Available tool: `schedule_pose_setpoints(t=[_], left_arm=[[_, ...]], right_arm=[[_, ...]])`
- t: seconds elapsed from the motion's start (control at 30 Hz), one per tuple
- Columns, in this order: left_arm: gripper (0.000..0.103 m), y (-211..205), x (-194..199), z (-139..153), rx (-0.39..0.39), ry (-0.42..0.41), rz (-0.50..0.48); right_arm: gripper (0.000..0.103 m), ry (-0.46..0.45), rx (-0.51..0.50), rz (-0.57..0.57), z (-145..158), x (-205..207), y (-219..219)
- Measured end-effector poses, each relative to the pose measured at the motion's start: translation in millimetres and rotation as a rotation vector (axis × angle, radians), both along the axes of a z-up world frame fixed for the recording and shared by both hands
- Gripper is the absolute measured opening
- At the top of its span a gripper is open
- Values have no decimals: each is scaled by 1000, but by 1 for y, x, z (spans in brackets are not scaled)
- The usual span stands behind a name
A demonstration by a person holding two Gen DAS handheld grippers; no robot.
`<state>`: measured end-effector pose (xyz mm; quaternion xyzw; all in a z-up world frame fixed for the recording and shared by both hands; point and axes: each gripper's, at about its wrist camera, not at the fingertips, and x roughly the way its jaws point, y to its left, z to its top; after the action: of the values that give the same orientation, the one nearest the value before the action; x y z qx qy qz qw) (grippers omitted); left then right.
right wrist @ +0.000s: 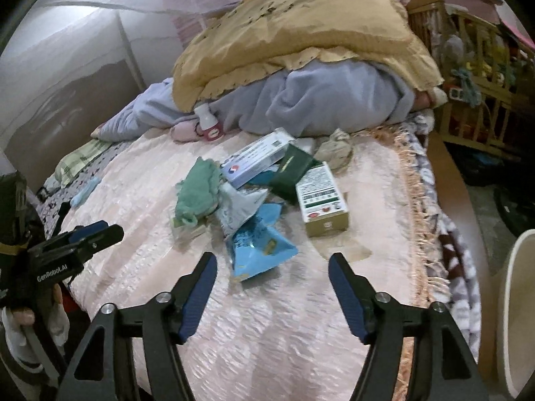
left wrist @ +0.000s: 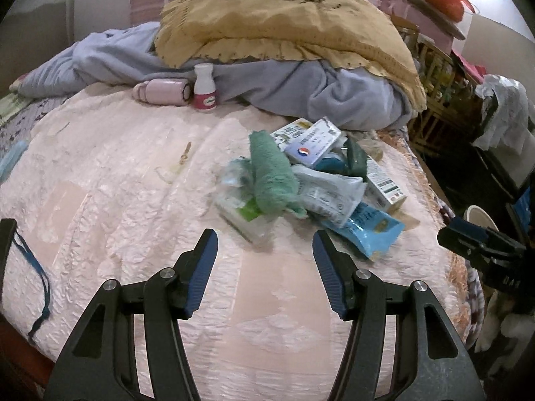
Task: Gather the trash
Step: 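Move both open tools back to the trash pile on the bed, then grasp the green towel with the left tool while the right tool grasps the Watermelon Frost box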
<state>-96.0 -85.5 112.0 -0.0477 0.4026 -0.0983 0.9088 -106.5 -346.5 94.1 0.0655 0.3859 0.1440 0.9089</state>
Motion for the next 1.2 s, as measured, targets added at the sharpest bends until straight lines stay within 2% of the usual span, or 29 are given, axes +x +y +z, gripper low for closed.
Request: schedule_pose_setpoints(t=[0.13, 0.3, 0.5, 0.7, 0.8, 0.83, 0.87, 0.9, 0.93, 1.07, 1.2], left_arm=[[58, 4, 8, -2, -21, 13, 2], [58, -4, 25, -7, -46, 26, -14], [58, -14, 62, -22, -86, 72, -11], [58, -23, 105, -44, -62, 121, 7], [58, -25, 125, -54, -84, 145, 9], [57, -26, 130, -56, -98, 153, 8], [51, -27, 133, -58, -109, 158, 5], [37, -27, 135, -59, -121, 161, 0], [37, -28, 135, -59, -131, 170, -3], [32, -24, 119, -52, -159, 162, -19], [32, -23, 89, -33, -171, 134, -62]], right_arm=[[69, 8, -11, 13, -4, 8, 4], [69, 23, -24, -24, -9, 30, -8], [69, 68, -51, -54, -23, 73, -17], [69, 120, -98, -39, -44, 112, -13], [69, 147, -124, -32, -56, 129, -11], [69, 148, -127, -32, -59, 134, -11], [68, 147, -128, -34, -61, 138, -12], [60, 148, -127, -36, -64, 142, -12], [52, 146, -121, -35, -65, 144, -13], [52, 132, -116, -27, -61, 137, -18], [52, 104, -95, -29, -45, 101, -30]])
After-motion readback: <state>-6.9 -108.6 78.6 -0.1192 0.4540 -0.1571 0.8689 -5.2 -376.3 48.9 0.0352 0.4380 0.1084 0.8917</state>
